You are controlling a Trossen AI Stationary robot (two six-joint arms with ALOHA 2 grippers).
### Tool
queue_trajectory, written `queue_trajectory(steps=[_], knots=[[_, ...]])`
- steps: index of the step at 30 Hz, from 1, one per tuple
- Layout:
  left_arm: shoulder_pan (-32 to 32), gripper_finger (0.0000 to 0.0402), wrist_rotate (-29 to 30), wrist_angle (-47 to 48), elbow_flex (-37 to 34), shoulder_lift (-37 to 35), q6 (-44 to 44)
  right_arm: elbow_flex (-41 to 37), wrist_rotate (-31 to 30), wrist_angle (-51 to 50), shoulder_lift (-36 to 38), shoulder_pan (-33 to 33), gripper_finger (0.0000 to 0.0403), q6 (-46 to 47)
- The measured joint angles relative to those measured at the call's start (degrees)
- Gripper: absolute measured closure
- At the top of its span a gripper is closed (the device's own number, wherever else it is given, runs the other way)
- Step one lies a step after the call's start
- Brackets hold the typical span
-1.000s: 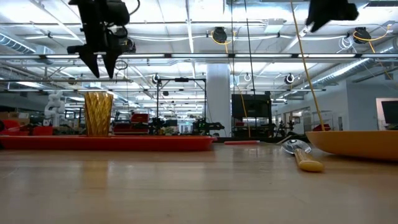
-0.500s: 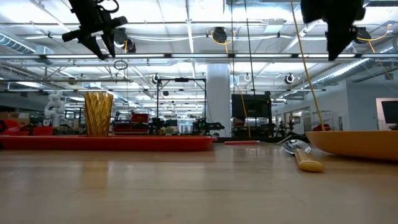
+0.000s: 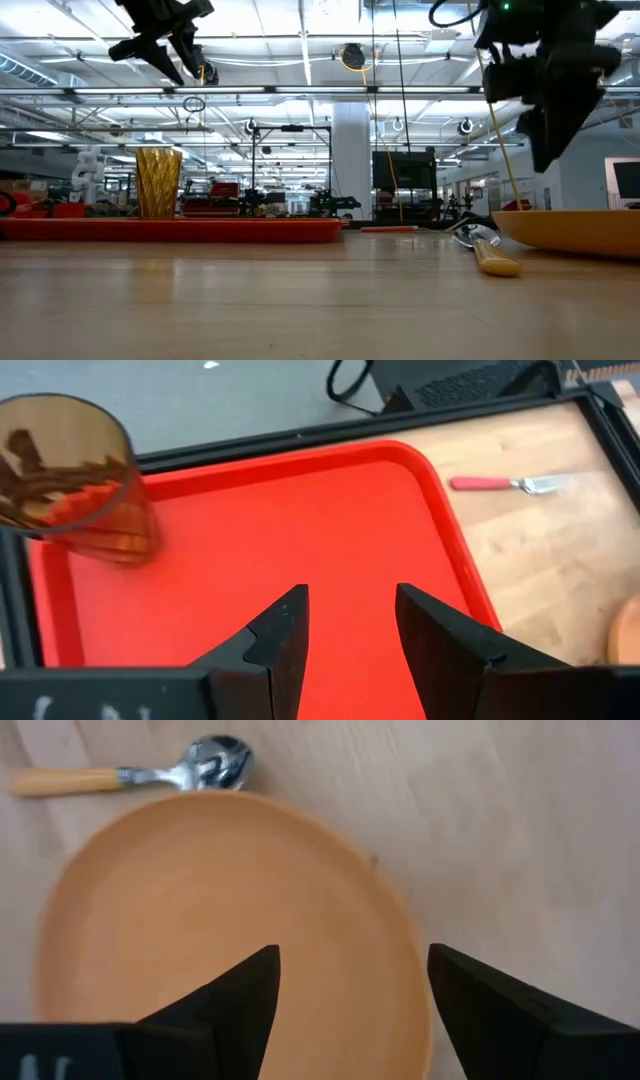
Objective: Pick and place plate/cup/fork/spoon on tray
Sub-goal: Put the orange plate on the red serving tray to the bottom right of the brown cup
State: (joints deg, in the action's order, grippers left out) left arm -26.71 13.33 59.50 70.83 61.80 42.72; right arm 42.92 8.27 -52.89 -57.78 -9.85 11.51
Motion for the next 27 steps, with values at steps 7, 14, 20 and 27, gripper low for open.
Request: queue_trajectory(steps=[7,14,20,27], knots=[[4.0,0.025,0.21,-2.61,0.0,0.0,1.77,-3.31,-0.93,8.08,-1.66,-1.02,0.0158,-4.29],[6.87,0.025,0.24,-7.67,0.0,0.0,0.75,-3.29,-2.3,7.88,-5.05,-1.51,0.0162,-3.63],[8.12,0.025,0.3,-7.78,0.0,0.02,1.06,-3.29,-2.27,7.9,-11.34,-1.73,0.0178,-3.87],[8.84,0.025,0.28,-7.76,0.0,0.02,0.24,-3.29,-2.2,10.39,-14.51,-1.73,0.0189,-4.79]])
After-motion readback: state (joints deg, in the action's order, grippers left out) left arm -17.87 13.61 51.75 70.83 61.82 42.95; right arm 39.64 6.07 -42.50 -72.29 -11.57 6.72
